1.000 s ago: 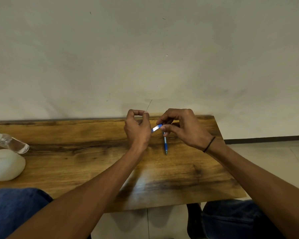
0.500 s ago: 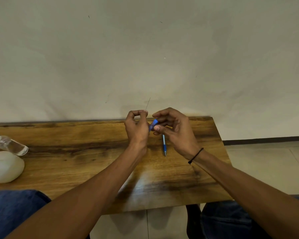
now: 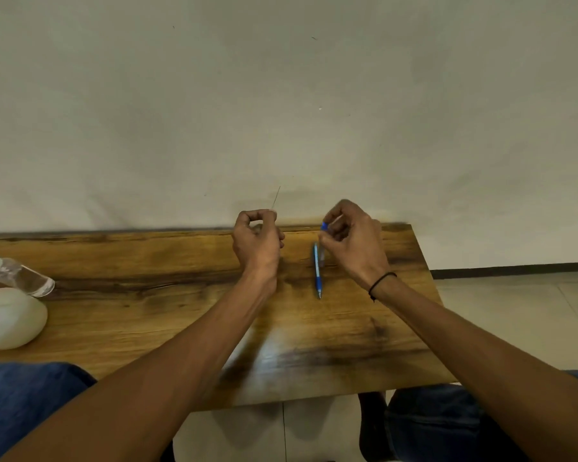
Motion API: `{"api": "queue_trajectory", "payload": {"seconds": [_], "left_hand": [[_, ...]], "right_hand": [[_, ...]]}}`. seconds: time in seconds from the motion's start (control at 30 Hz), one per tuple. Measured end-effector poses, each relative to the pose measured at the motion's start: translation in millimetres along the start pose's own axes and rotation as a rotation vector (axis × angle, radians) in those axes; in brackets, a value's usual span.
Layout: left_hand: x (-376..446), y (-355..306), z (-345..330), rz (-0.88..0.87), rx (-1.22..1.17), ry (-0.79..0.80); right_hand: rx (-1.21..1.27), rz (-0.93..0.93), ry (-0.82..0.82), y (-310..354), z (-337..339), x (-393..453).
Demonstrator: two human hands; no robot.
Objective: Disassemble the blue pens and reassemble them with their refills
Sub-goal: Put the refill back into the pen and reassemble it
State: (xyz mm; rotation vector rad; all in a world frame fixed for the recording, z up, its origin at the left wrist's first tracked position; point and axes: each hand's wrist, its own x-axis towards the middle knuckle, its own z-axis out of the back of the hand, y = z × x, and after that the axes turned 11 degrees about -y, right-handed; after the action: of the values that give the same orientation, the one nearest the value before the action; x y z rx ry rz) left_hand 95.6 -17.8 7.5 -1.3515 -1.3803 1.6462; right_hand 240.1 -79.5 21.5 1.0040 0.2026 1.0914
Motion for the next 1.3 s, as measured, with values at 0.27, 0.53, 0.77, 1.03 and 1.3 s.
{"api": "queue_trajectory", "payload": {"seconds": [0.27, 0.53, 0.77, 1.03, 1.3], "left_hand": [[1.6, 0.5, 1.9, 0.006, 0.002, 0.062], [3.7, -2.3, 4.8, 0.026, 0.020, 0.086], [-1.2, -1.2, 5.2, -0.007, 0.033, 0.141], [-14.2, 7.0, 3.1, -0.055, 0.083, 0.258], [-17.8, 5.2, 3.5, -0.060, 0.047, 0.288]], "right_hand": [[-0.465, -0.251, 0.177, -62.0, -26.1, -13.0], [-0.530, -0.160, 0.308, -74.0, -37.1, -7.2], [-0.433, -0.238, 0.190, -68.3, -19.4, 3.2], [0.606, -0.620, 0.168, 12.2, -4.1, 26.6], [0.639, -0.572, 0.188, 33.9, -10.9, 21.3]]}}
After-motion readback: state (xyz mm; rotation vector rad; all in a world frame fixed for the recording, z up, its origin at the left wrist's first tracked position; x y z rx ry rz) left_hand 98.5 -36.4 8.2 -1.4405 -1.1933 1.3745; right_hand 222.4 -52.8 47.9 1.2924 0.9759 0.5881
